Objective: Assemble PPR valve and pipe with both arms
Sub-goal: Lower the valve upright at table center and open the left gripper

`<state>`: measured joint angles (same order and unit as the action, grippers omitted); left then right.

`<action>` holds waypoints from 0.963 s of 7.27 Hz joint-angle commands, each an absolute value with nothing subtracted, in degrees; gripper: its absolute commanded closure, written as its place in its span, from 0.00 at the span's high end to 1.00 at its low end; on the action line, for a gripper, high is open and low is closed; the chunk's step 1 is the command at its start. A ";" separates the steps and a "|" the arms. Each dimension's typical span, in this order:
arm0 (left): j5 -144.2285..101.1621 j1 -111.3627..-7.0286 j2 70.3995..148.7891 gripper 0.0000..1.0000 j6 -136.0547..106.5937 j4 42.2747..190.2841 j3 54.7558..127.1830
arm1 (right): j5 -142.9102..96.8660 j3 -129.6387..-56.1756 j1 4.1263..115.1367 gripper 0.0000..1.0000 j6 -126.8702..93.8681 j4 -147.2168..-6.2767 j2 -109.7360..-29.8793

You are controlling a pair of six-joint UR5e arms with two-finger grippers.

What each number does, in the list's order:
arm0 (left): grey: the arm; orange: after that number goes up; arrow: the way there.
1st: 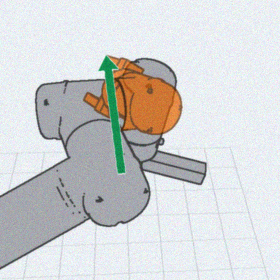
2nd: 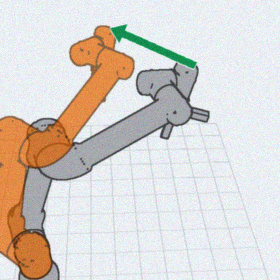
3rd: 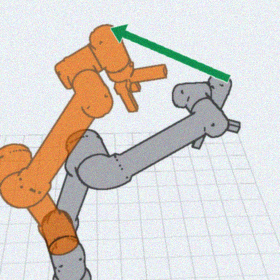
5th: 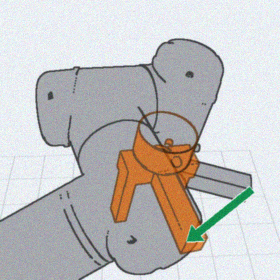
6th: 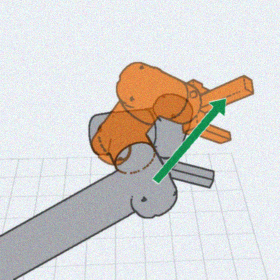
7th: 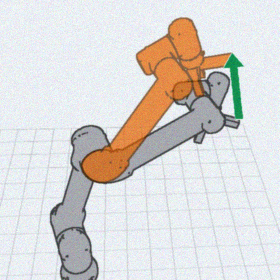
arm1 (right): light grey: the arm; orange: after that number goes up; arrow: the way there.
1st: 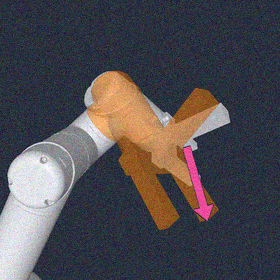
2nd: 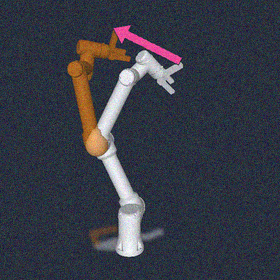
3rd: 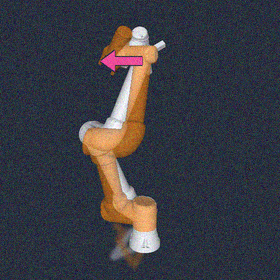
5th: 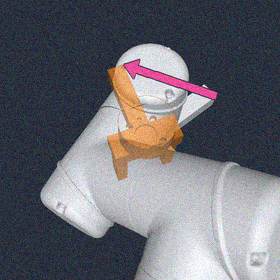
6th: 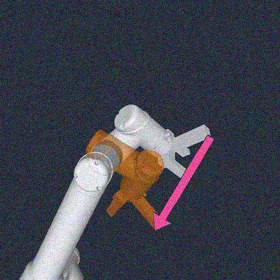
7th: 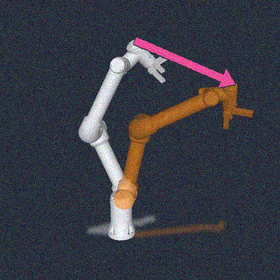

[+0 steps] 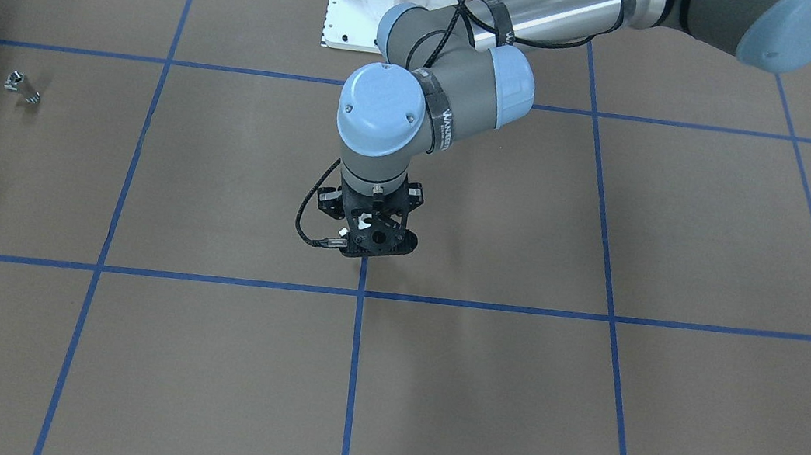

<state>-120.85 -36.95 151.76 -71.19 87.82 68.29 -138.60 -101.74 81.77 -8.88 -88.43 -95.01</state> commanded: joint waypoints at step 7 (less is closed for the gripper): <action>-120.85 -36.39 151.09 0.11 -70.84 89.03 68.20 | -138.52 -101.69 81.65 1.00 -8.88 -88.42 -95.01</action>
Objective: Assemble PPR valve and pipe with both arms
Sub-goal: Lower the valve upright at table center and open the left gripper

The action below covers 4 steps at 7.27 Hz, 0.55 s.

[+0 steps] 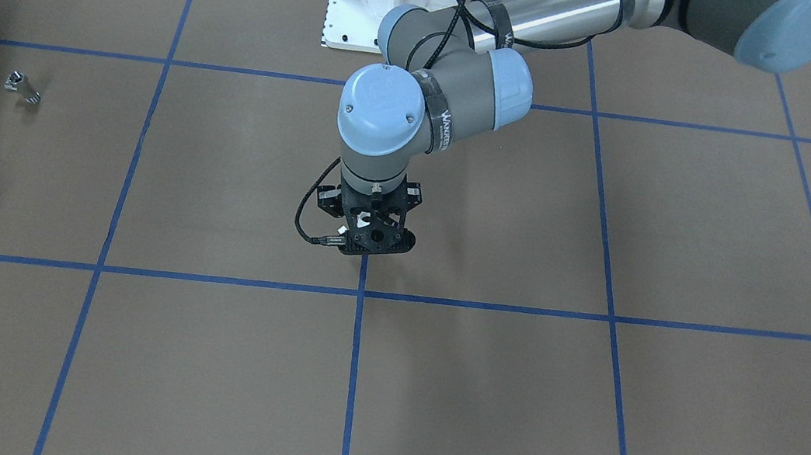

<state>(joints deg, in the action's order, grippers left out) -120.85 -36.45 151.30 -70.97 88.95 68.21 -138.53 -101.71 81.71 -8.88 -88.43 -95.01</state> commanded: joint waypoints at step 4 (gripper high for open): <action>-120.85 -36.39 150.91 0.75 -70.84 90.69 68.29 | -138.52 -101.69 81.65 1.00 -8.88 -88.42 -95.01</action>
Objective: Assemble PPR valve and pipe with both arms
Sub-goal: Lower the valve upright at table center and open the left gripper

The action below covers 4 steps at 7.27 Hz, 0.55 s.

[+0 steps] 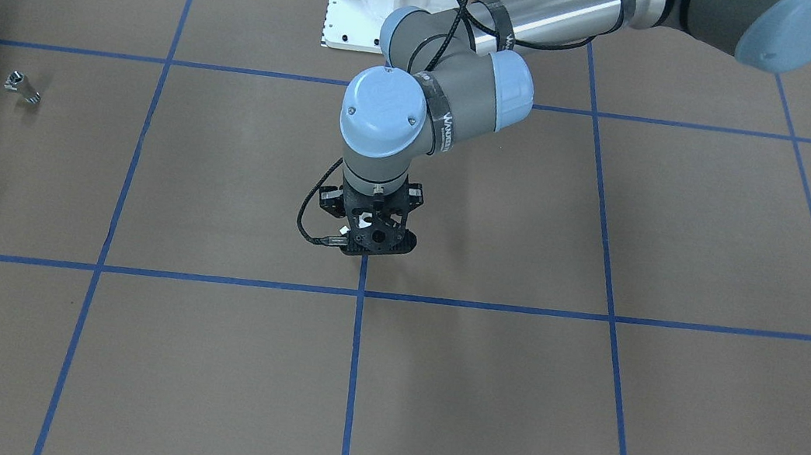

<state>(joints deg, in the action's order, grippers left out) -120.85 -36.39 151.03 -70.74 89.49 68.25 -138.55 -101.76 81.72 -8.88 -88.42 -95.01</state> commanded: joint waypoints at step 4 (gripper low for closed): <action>-120.94 -36.38 146.63 0.99 -71.19 86.08 78.33 | -138.60 -101.78 80.00 1.00 -10.10 -88.42 -94.92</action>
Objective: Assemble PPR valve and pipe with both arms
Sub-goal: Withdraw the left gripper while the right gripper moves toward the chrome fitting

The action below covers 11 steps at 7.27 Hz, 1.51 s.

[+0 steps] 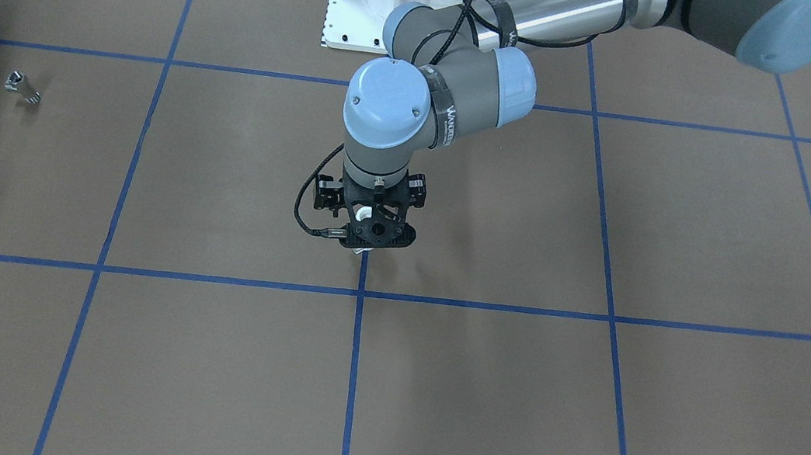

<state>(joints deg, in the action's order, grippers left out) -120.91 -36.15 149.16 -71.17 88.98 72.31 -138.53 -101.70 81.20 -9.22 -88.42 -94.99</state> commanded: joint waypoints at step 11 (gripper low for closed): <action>-121.46 -47.29 99.93 1.00 -49.83 84.46 121.55 | -120.94 -114.25 48.08 0.96 -60.47 -61.17 -108.26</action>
